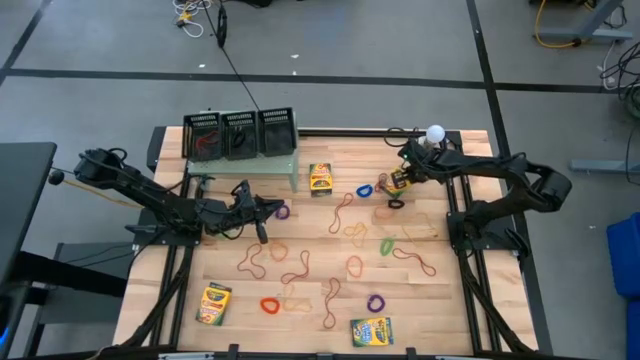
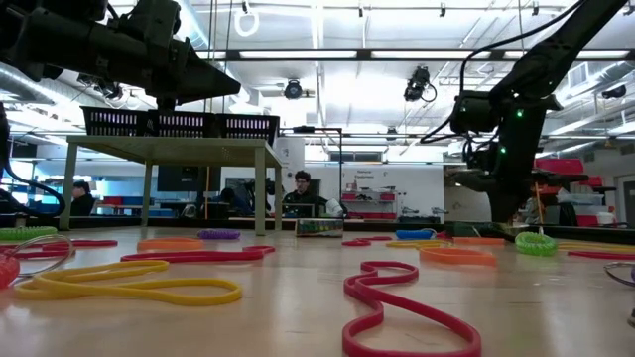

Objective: Pick & Place Office Desk Supplies
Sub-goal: Put the crayon box into the right black bin on the shelf

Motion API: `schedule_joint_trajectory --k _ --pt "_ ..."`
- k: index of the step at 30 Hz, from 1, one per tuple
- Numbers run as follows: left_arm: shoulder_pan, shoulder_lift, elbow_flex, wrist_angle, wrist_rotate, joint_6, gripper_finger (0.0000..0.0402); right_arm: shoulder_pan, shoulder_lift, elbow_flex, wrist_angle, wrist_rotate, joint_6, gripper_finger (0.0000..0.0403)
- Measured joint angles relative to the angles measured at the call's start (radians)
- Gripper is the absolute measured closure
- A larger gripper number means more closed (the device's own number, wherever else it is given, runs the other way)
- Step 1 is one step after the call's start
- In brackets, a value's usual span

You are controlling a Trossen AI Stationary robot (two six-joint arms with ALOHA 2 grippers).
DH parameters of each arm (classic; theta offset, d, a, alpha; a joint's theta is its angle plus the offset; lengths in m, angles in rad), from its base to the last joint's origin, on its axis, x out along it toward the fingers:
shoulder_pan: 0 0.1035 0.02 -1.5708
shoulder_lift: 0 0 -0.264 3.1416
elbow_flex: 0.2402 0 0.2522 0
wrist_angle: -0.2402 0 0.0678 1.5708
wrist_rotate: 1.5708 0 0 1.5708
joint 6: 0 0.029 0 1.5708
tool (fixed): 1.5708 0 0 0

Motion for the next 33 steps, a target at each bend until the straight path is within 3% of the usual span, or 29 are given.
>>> schedule_joint_trajectory --k 6,10,19,33 --pt "0.000 0.000 0.000 0.000 0.000 0.000 0.0392 0.007 -0.047 0.000 -0.036 -0.068 0.000 0.0372" --pt "0.000 0.000 0.000 0.000 0.000 0.000 0.0392 -0.002 -0.071 0.000 -0.039 -0.073 -0.021 0.0331" --pt "0.000 0.000 0.000 0.000 0.000 0.000 0.0392 -0.061 -0.066 0.000 0.045 -0.189 -0.087 0.0250" --pt "0.000 0.000 0.000 0.000 0.000 0.000 0.0392 -0.183 -0.066 0.000 0.050 -0.352 -0.213 0.0249"
